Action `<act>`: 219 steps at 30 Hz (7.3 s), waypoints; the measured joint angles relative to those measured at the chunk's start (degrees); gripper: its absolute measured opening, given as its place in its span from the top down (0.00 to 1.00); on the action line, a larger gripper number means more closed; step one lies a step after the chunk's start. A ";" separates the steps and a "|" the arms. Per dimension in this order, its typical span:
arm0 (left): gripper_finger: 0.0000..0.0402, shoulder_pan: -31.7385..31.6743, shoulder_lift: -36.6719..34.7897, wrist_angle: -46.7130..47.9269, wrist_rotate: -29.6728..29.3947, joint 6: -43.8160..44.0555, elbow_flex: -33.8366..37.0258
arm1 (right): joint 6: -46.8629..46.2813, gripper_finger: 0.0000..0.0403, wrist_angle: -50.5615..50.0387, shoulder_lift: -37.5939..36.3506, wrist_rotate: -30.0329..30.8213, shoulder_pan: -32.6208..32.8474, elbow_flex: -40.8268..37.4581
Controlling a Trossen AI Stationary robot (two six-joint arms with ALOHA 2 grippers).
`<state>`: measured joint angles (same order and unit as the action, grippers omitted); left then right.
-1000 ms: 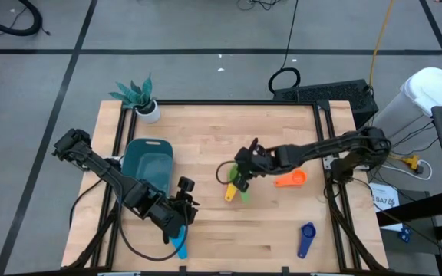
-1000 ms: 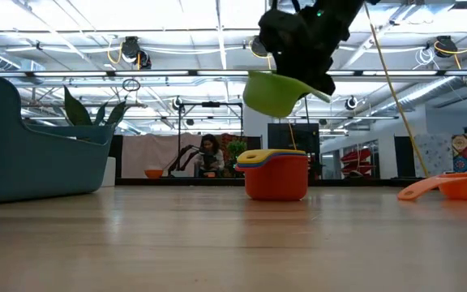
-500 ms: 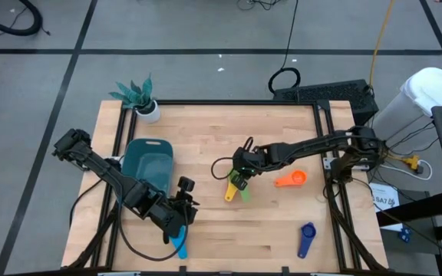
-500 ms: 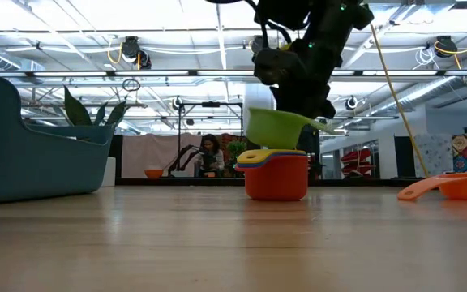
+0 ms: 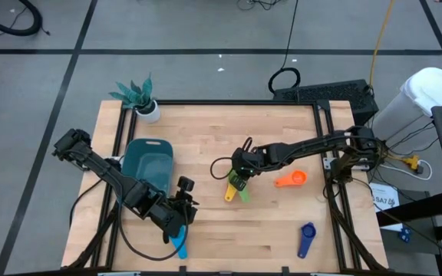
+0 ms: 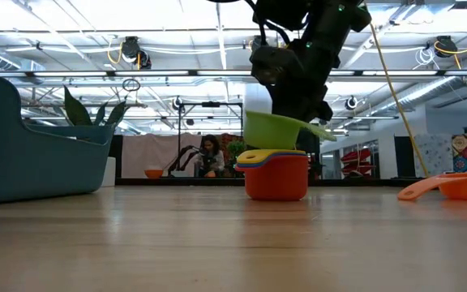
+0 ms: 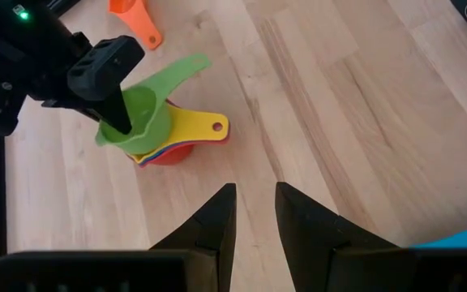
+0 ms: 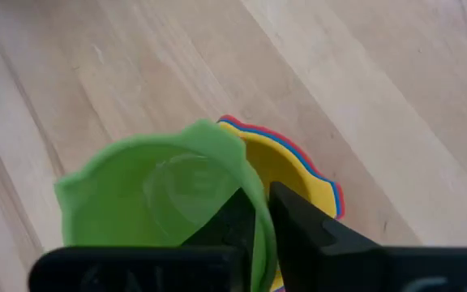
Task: Nest measuring cups in basket
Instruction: Stack the green measuring cup on top of the yellow measuring cup
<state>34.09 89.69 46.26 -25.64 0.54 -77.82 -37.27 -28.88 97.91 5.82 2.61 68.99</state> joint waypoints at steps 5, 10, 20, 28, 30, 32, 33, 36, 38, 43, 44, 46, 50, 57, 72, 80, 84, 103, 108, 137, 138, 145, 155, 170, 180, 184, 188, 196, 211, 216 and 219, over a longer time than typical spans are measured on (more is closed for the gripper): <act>0.77 0.00 0.00 0.02 0.02 0.61 0.00 | 0.02 0.91 -0.27 0.00 0.08 -0.32 0.00; 0.77 0.00 0.00 0.07 0.02 1.17 0.00 | 1.38 0.98 -0.77 0.00 0.24 -0.69 0.00; 0.77 0.00 0.00 0.13 0.02 1.26 0.00 | 2.14 1.00 -1.04 0.00 1.57 -0.72 0.00; 0.77 0.00 0.00 0.13 0.02 1.37 0.00 | 2.00 0.95 -1.38 -0.07 0.10 -0.74 0.00; 0.77 0.00 0.00 0.13 0.04 1.48 0.00 | 2.05 0.92 -1.27 -0.15 0.10 -0.74 0.00; 0.77 0.00 0.00 0.13 0.04 1.48 0.00 | 2.15 0.89 -1.17 -0.15 0.11 -0.74 0.00; 0.77 0.00 0.00 0.13 0.04 1.47 0.00 | 2.20 0.88 -1.19 -0.15 0.10 -0.74 0.00; 0.77 0.00 0.00 0.13 0.04 1.48 0.00 | 2.39 0.83 -1.16 -0.15 0.10 -0.74 0.00; 0.77 0.00 0.00 0.13 0.04 1.52 0.00 | 2.39 0.80 -1.16 -0.15 0.10 -0.74 0.00; 0.77 0.00 0.00 0.13 0.04 1.81 0.00 | 2.61 0.74 -1.16 -0.17 0.10 -0.74 0.00; 0.77 0.00 0.00 0.13 0.04 1.99 0.00 | 2.64 0.74 -1.21 -0.42 0.10 -0.75 0.00; 0.77 0.00 0.00 0.13 0.06 2.18 0.00 | 2.90 0.73 -1.04 -1.22 0.16 -0.76 0.00; 0.77 0.00 0.00 0.07 0.06 2.18 0.00 | 3.63 0.72 -0.76 -4.31 2.40 -0.79 0.00; 0.77 0.00 0.00 0.00 0.06 2.83 0.00 | 6.84 0.72 0.33 -8.38 6.39 -0.83 0.00; 0.77 0.00 0.00 0.00 0.08 3.27 0.00 | 19.92 0.98 6.74 -8.57 -7.06 -0.91 -0.01; 0.77 -0.63 0.00 -0.01 0.10 3.77 0.00 | 21.24 1.00 5.73 -8.57 -9.20 -3.68 -3.22; 0.77 -0.79 0.00 -0.02 0.08 4.01 0.00 | 19.83 1.00 8.21 -8.55 -10.74 -4.84 -7.13; 0.77 -1.35 0.00 -1.51 0.10 3.86 0.02 | 16.50 1.00 21.84 -7.93 -10.66 -5.92 -13.57; 0.77 -1.33 -0.02 -2.71 0.13 3.66 0.02 | 15.92 1.00 24.21 -7.07 -10.42 -5.92 -13.53; 0.77 -5.37 -0.02 -3.60 0.17 2.68 0.03 | 13.81 1.00 13.53 -12.06 -5.52 -1.27 -13.55; 0.77 -5.99 -0.02 -3.74 0.08 2.64 0.22 | 12.73 1.00 9.45 -12.97 -3.98 -0.60 -13.55; 0.77 -12.27 -0.04 -3.69 0.71 2.15 3.87 | 3.20 1.00 -1.96 -15.02 1.67 5.60 -14.23; 0.77 -15.91 -0.04 -7.79 4.88 1.07 6.73 | -5.45 1.00 15.97 -14.19 1.60 9.55 -24.98; 0.77 -16.33 -0.04 -10.23 5.17 -1.32 6.75 | -7.01 1.00 35.26 -8.53 0.27 11.28 -28.18; 0.77 -16.33 -0.02 -10.14 5.20 -1.08 6.75 | -2.00 1.00 46.02 -7.78 0.12 12.52 -28.13; 0.77 -16.34 -0.04 -9.19 5.18 -0.85 6.75 | -1.74 1.00 44.33 -7.76 0.14 12.50 -28.15; 0.77 -17.40 -0.04 -6.18 4.39 -1.52 6.77 | -1.62 1.00 42.28 -8.30 0.12 12.52 -28.15; 0.77 -22.93 -0.02 -13.12 11.32 -0.72 13.32 | -3.54 1.00 36.56 -8.35 0.18 13.02 -28.17; 0.77 -22.73 6.05 -31.83 14.07 3.23 23.48 | -5.56 1.00 40.21 -8.20 6.37 15.17 -28.11; 0.77 -21.60 7.70 -34.60 14.11 2.89 23.33 | -5.80 1.00 40.89 -7.14 6.38 15.52 -28.13; 0.77 -21.53 7.76 -35.28 14.14 2.53 23.28 | -6.93 1.00 42.48 -5.00 6.25 15.51 -28.13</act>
<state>12.56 97.45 10.98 -11.51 3.07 -54.54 -44.20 13.59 92.90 12.06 18.13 40.86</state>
